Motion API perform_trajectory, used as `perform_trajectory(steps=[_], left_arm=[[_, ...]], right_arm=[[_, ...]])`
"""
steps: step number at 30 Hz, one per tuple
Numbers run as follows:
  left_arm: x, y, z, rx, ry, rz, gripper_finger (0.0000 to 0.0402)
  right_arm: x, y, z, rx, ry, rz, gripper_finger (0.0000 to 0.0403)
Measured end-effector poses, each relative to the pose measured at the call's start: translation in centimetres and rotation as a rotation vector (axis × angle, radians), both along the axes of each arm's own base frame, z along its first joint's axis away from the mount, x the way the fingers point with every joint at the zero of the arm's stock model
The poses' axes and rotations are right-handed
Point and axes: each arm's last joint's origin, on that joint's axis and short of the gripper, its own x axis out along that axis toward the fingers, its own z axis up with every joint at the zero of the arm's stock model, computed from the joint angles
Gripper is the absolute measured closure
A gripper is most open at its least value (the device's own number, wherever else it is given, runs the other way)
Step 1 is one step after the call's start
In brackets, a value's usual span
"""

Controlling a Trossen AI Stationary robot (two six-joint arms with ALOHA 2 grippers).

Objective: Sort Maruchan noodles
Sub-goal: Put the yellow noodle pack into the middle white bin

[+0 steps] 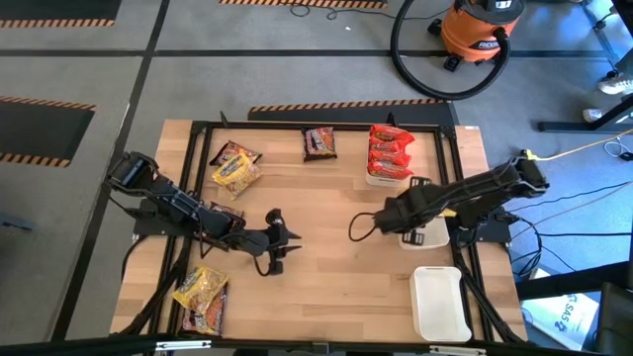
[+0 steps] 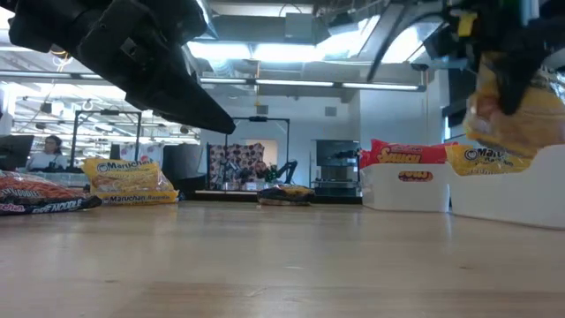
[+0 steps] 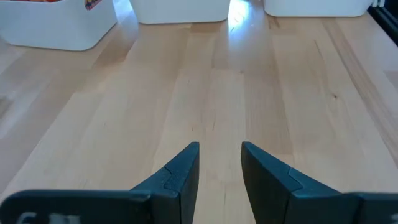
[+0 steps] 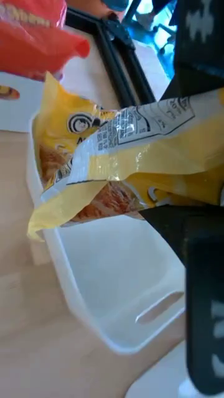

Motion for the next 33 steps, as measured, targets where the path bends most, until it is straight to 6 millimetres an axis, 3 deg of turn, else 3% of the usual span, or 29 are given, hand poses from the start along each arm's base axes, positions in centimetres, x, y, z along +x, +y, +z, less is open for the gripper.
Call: perform_trajectory(steps=[4,14,22,33], left_arm=[[0.0,0.0,0.0,0.006,-0.003,0.011,0.0289],[0.0,0.0,0.0,0.007,-0.003,0.012,0.0289],[0.0,0.0,0.0,0.007,-0.003,0.012,0.0289],[0.0,0.0,0.0,0.007,-0.003,0.012,0.0289]], right_arm=[[-0.9,-0.3,-2.0,-0.018,0.082,0.023,0.0307],[-1.6,-2.3,-6.5,0.056,0.097,-0.032,0.0307],[-1.1,-3.3,-7.9,0.071,0.033,-0.001,0.0299],[-1.2,-3.5,-9.0,-0.011,0.004,0.032,0.0251]])
